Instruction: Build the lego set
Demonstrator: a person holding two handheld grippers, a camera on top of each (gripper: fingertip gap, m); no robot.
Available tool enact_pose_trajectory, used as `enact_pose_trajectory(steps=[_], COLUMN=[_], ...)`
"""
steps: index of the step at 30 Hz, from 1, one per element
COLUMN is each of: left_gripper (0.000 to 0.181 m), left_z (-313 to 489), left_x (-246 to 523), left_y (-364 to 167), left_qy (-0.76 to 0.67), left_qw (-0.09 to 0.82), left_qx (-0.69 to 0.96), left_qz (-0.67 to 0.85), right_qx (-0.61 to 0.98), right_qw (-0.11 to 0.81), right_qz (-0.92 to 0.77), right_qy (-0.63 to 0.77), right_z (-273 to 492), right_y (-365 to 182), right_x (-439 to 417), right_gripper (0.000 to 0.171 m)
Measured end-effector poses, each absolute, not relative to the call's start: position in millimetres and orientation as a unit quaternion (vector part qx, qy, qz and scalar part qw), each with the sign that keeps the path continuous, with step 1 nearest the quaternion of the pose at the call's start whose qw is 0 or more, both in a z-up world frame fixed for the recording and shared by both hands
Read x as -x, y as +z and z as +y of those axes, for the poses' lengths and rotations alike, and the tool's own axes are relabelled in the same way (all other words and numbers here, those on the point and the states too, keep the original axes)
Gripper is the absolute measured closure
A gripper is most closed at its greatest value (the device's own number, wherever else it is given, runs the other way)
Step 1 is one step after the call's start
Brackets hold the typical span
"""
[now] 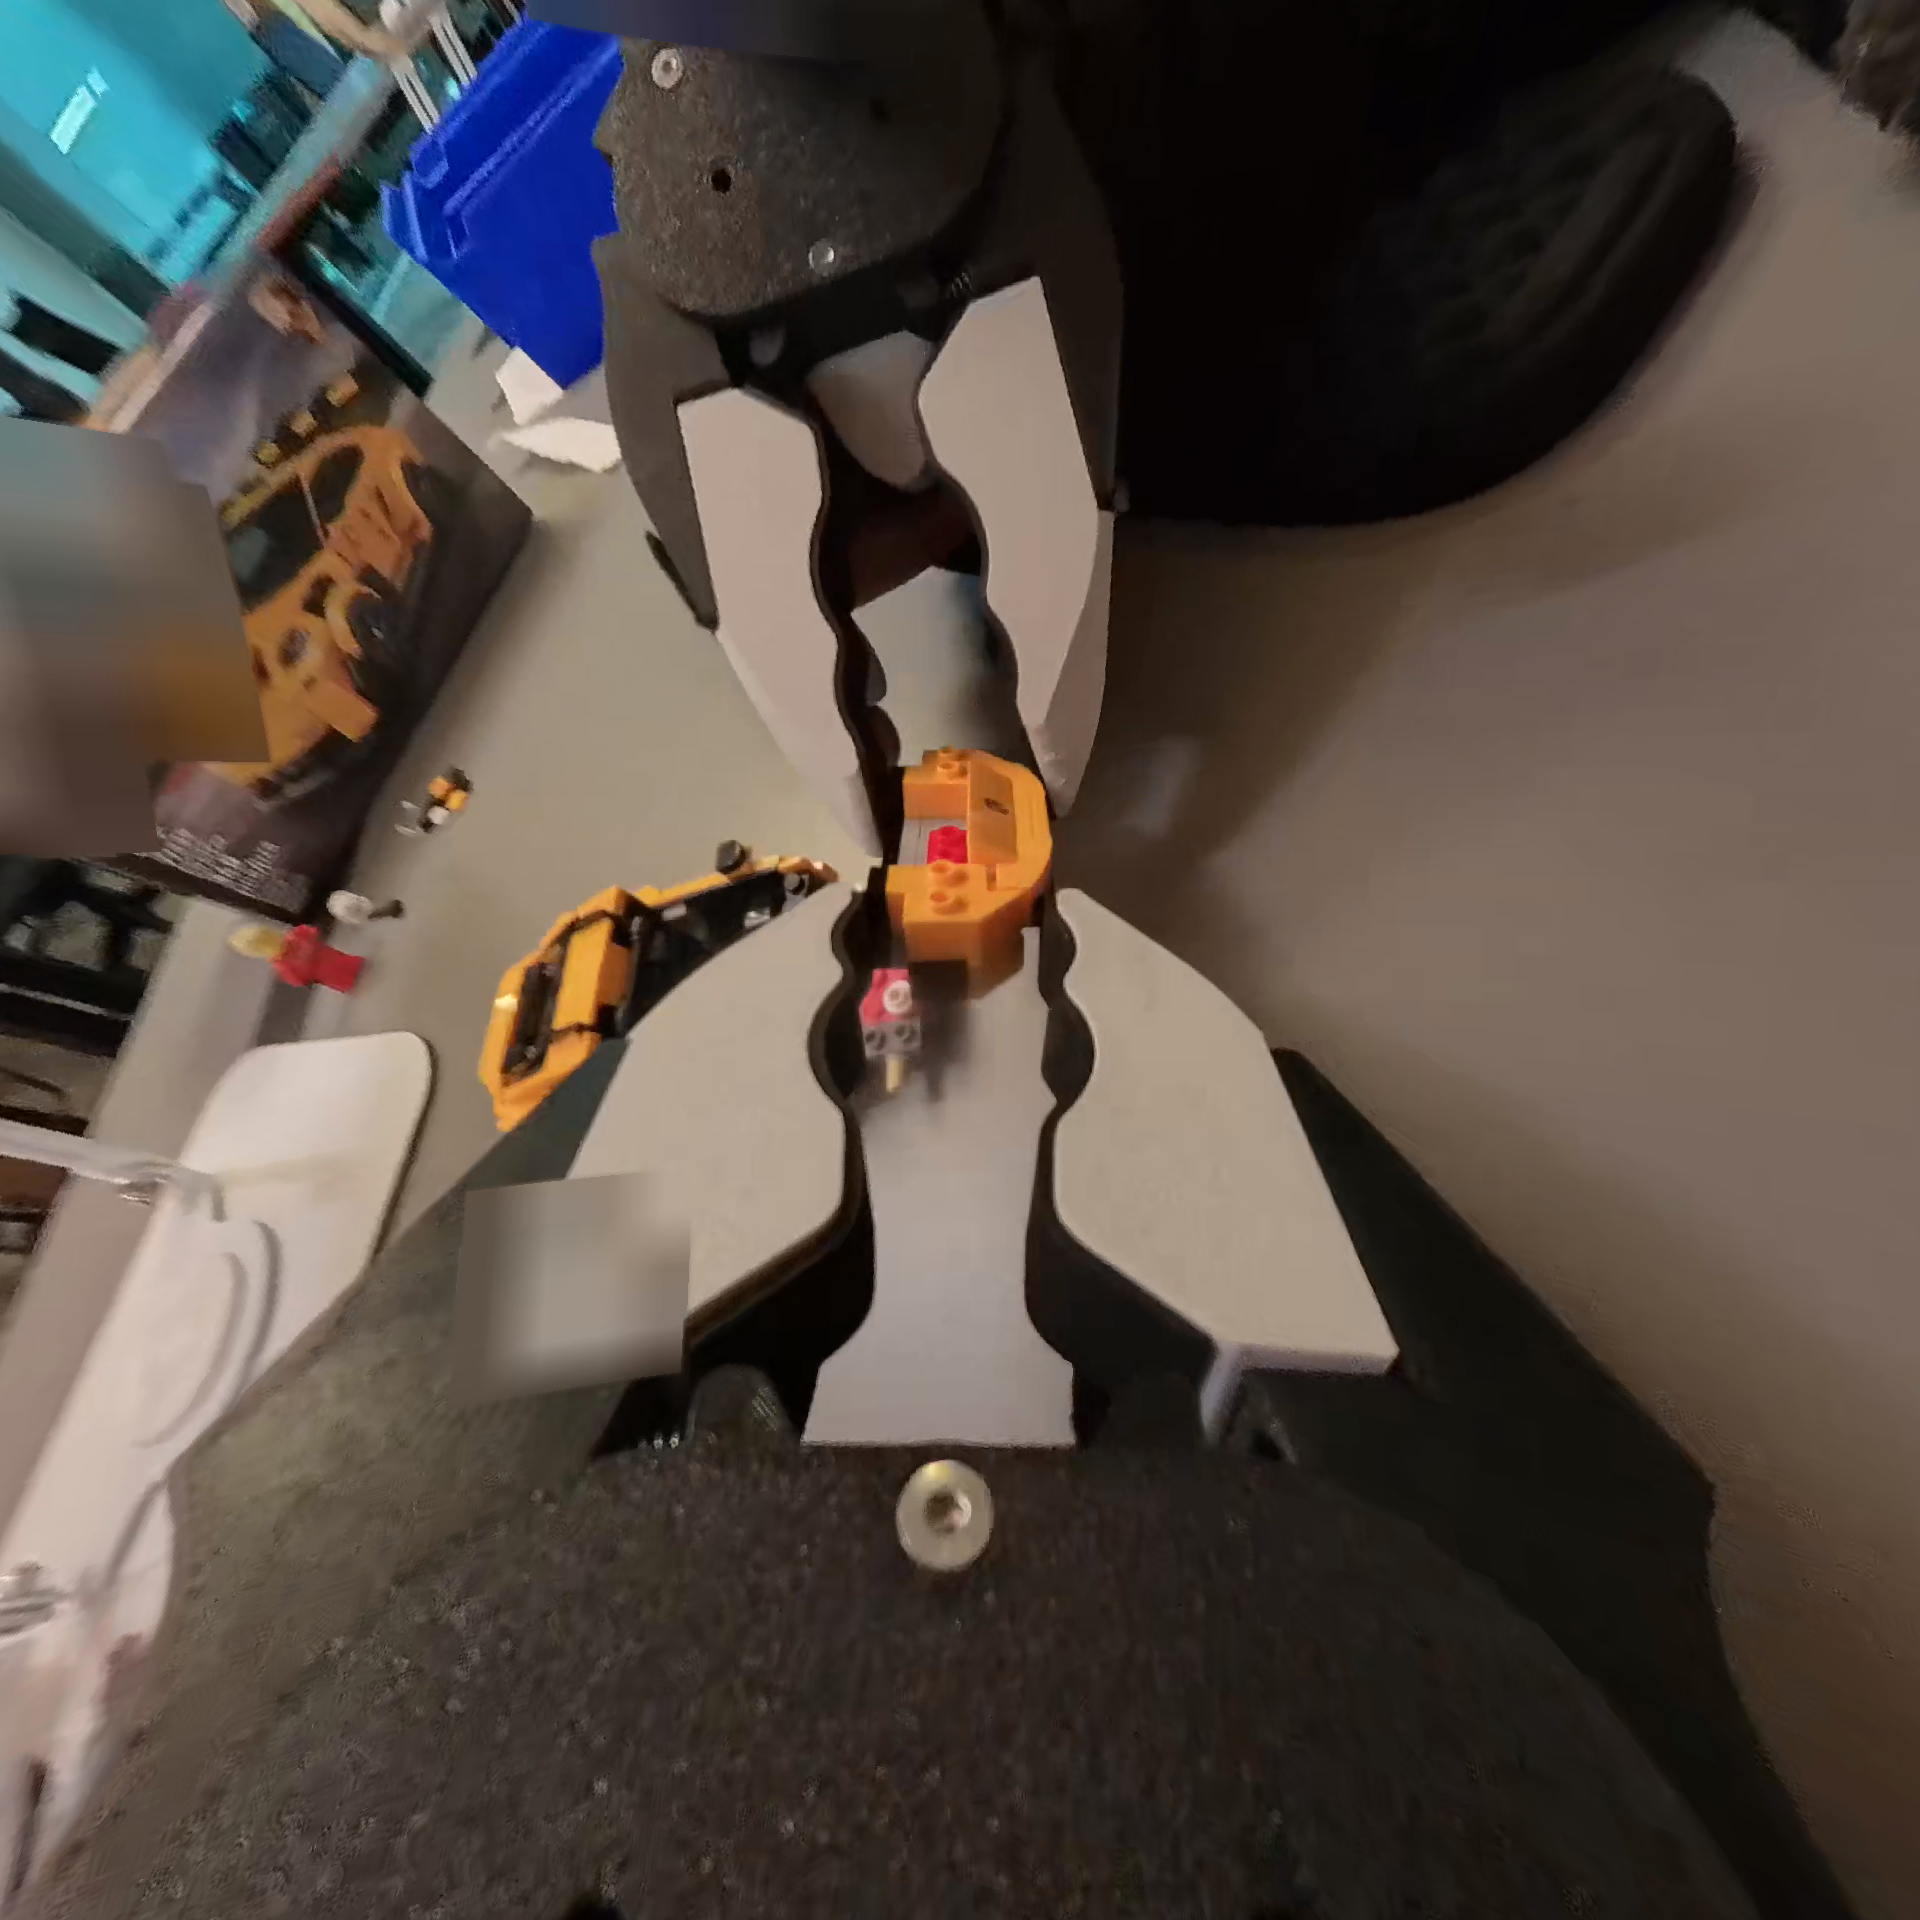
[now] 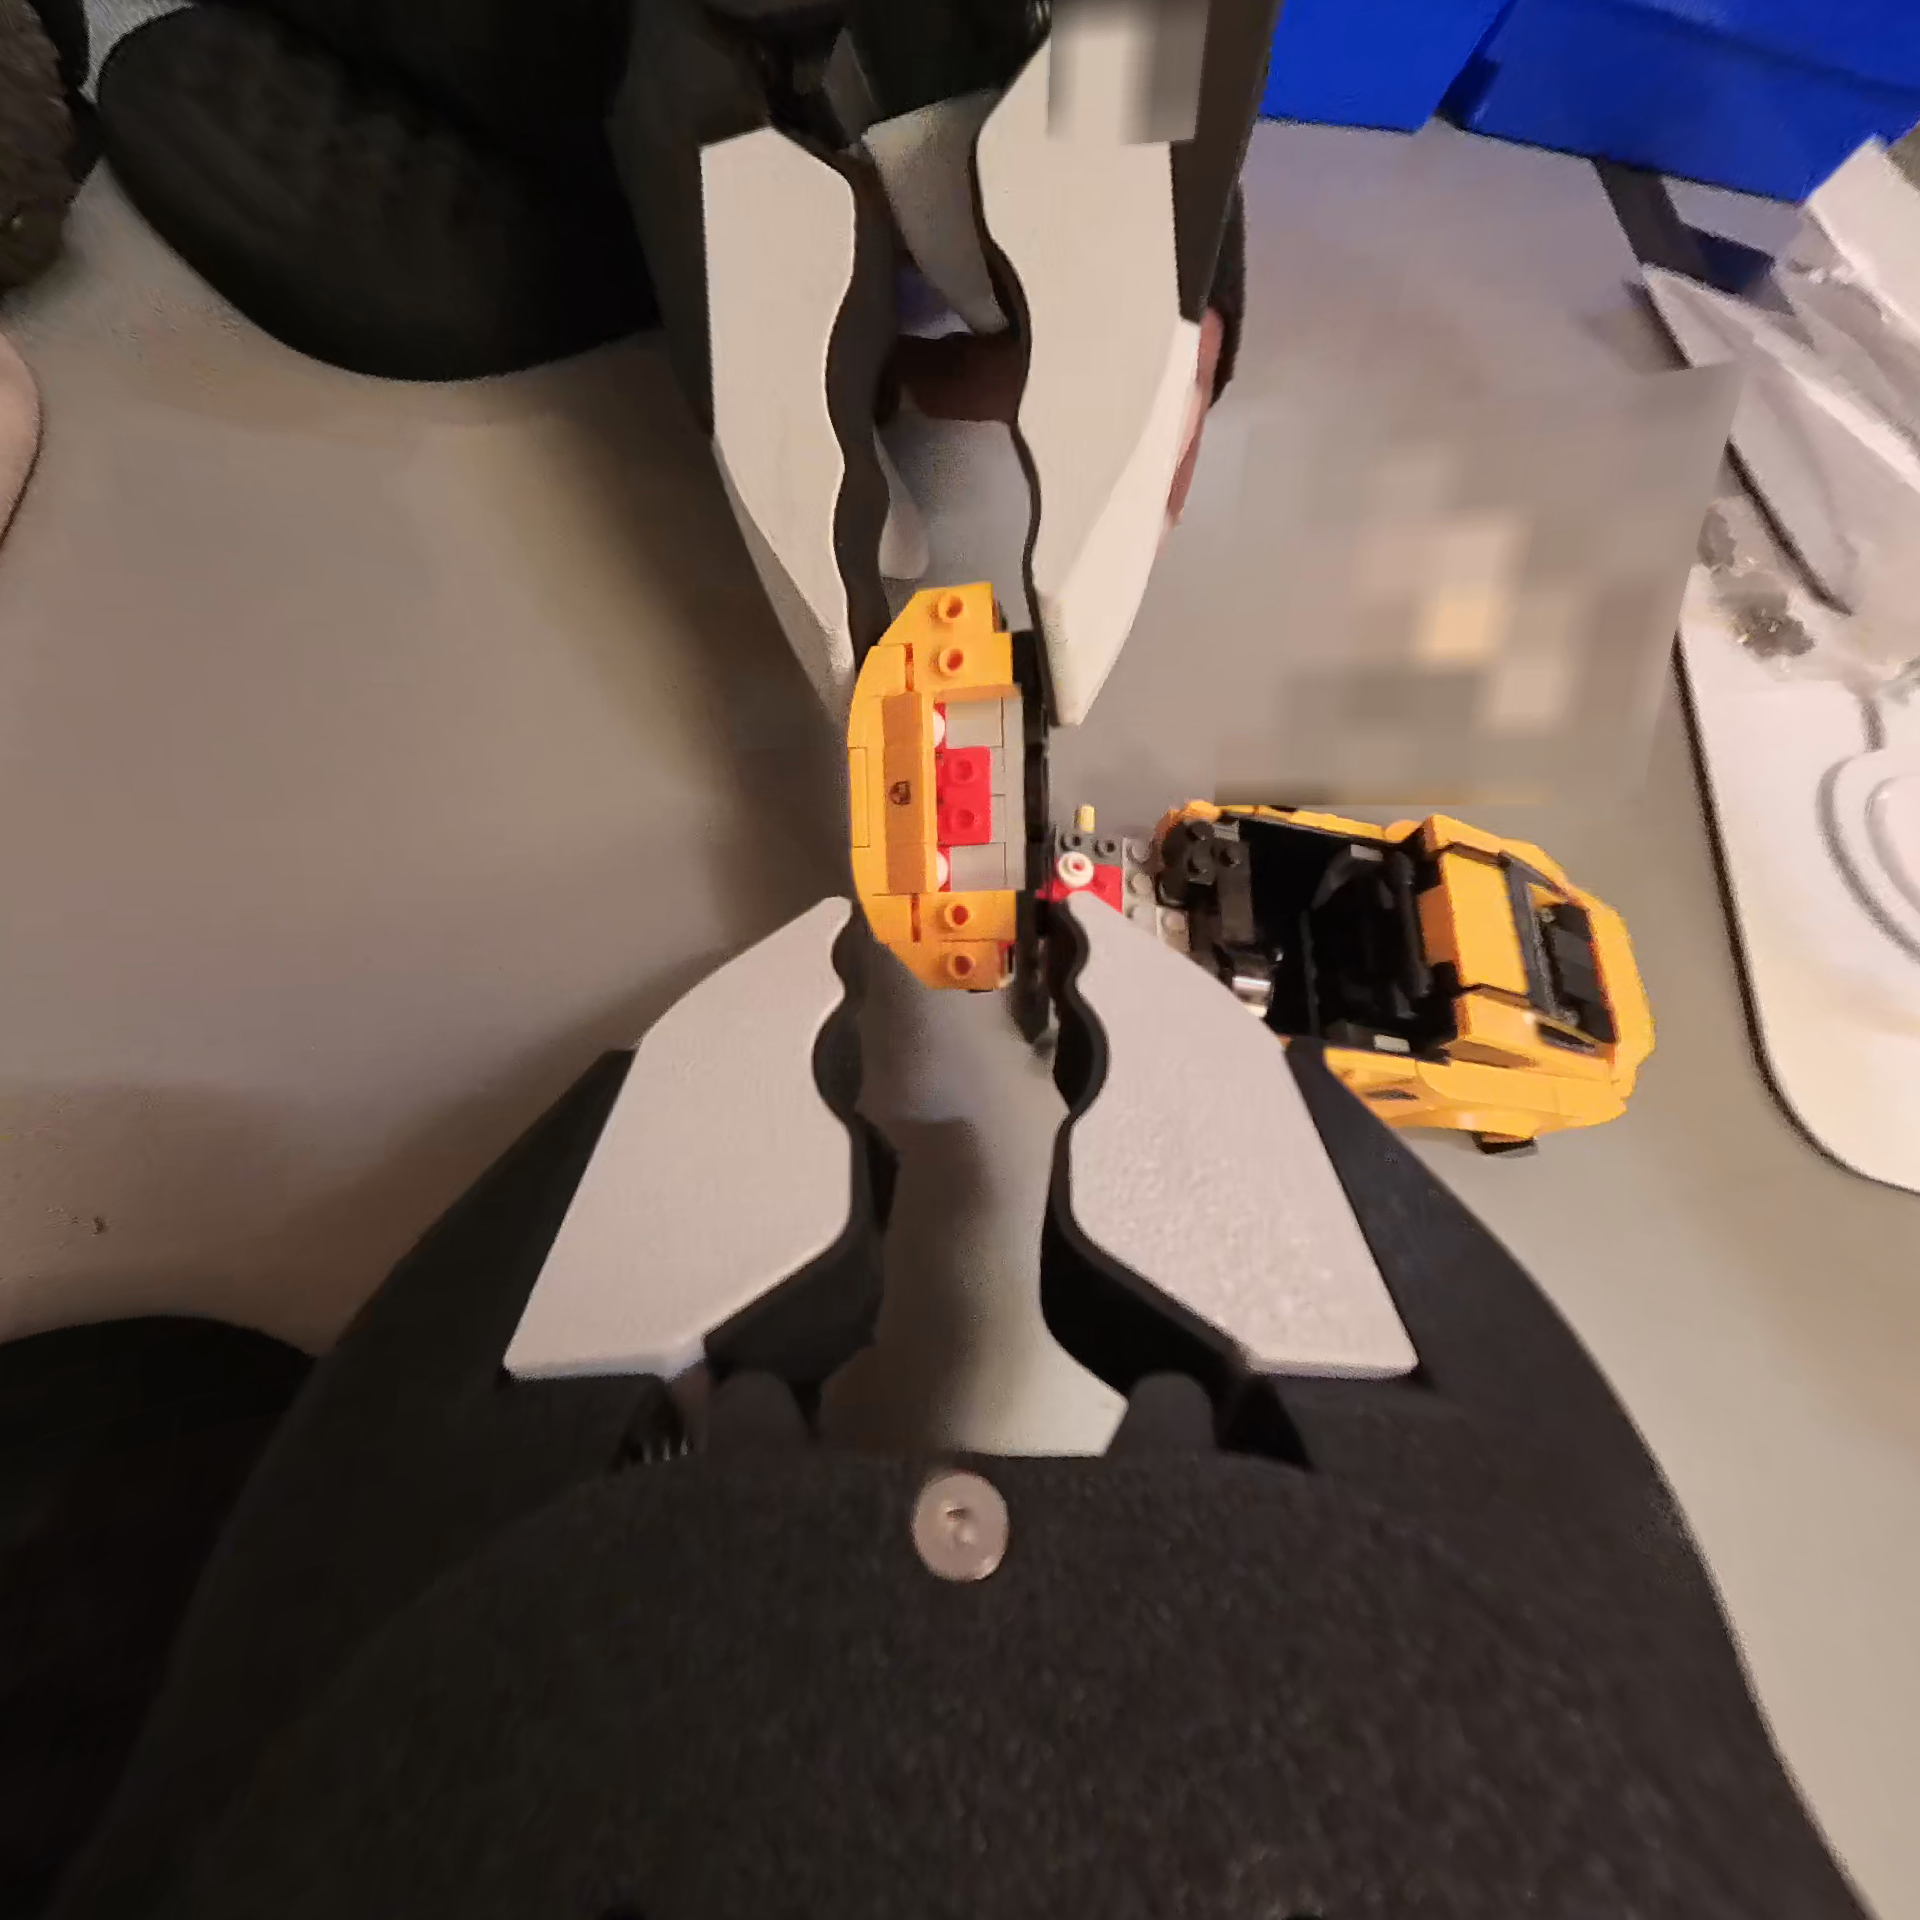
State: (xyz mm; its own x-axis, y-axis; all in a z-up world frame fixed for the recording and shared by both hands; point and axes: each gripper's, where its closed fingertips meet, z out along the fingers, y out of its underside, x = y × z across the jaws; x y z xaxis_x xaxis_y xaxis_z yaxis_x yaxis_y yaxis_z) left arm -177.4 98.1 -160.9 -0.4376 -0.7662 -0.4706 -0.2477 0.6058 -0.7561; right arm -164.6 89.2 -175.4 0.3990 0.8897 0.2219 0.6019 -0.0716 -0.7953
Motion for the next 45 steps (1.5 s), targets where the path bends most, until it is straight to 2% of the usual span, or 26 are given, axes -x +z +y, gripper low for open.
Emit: enact_pose_trajectory(steps=[5,11,22,45], left_gripper=[0.15,0.148,0.149,0.148], left_z=[100,105,108,112], left_x=[179,180,180,177], left_y=[-148,-156,-172,-174], left_qy=[-0.279,-0.286,-0.281,-0.214], left_qw=[0.476,0.454,0.422,0.461], left_qx=[0.28,0.308,0.33,0.292], left_qz=[0.786,0.786,0.796,0.81], right_qx=[0.67,0.611,0.613,0.597], right_qw=[0.493,0.538,0.528,0.535], right_qz=[-0.547,-0.58,-0.587,-0.595], right_qy=[0.091,-0.031,-0.031,-0.06], right_z=[92,93,90,90], right_y=[-162,-163,-173,-175], right_x=[166,166,168,165], right_gripper=[0.139,0.14,0.141,0.142])
